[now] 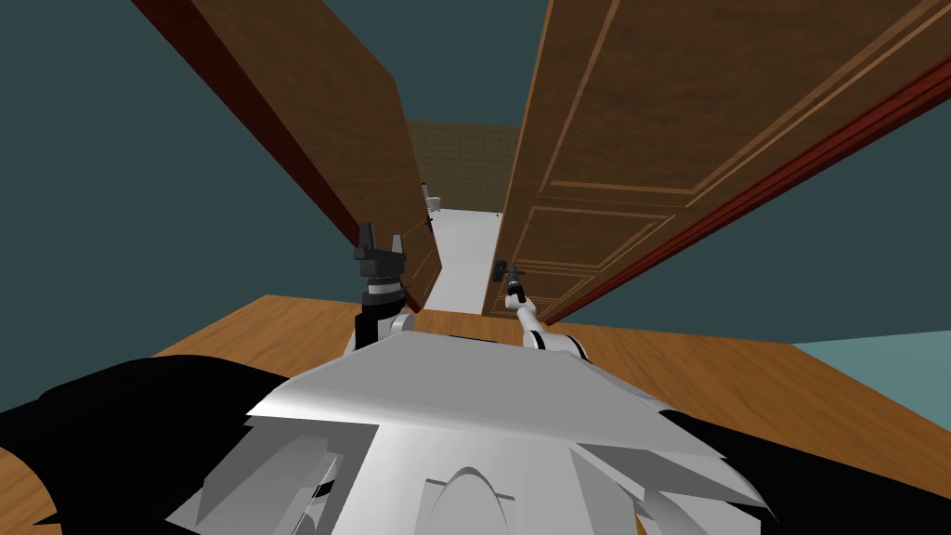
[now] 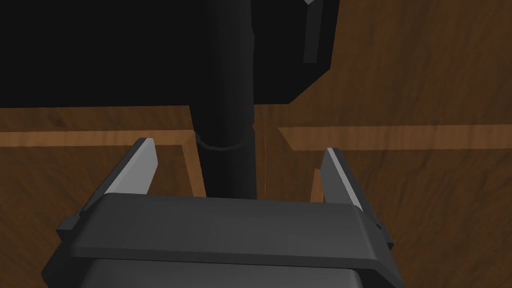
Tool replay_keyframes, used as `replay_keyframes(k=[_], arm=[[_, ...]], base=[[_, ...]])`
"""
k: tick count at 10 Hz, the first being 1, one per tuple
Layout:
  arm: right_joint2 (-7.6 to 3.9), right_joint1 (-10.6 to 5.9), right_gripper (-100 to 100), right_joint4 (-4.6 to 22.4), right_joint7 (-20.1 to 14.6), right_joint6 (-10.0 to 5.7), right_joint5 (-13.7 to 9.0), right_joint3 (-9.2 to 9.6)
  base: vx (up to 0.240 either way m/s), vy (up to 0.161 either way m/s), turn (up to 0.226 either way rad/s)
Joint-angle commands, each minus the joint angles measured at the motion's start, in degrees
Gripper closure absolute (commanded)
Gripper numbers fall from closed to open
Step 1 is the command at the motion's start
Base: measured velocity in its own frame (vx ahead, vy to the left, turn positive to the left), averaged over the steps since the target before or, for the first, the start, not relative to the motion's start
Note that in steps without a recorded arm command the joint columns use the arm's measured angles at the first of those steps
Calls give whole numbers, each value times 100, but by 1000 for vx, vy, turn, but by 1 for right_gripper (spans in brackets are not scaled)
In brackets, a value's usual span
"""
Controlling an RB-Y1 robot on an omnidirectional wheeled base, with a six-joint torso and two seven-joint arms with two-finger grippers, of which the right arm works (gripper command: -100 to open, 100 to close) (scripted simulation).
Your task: Push the door open
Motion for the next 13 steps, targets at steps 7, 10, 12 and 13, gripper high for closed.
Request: replay_keyframes(k=[7, 10, 12, 13], arm=[[4, -52, 100, 73, 246, -56, 246, -33], [-51, -35, 100, 78, 268, -50, 226, -88], [-95, -25, 100, 76, 284, -50, 206, -138], [-111, -22, 100, 75, 290, -50, 199, -157]], base=[[0, 1, 3], [34, 12, -8], [139, 51, -35], [159, 72, -29]])
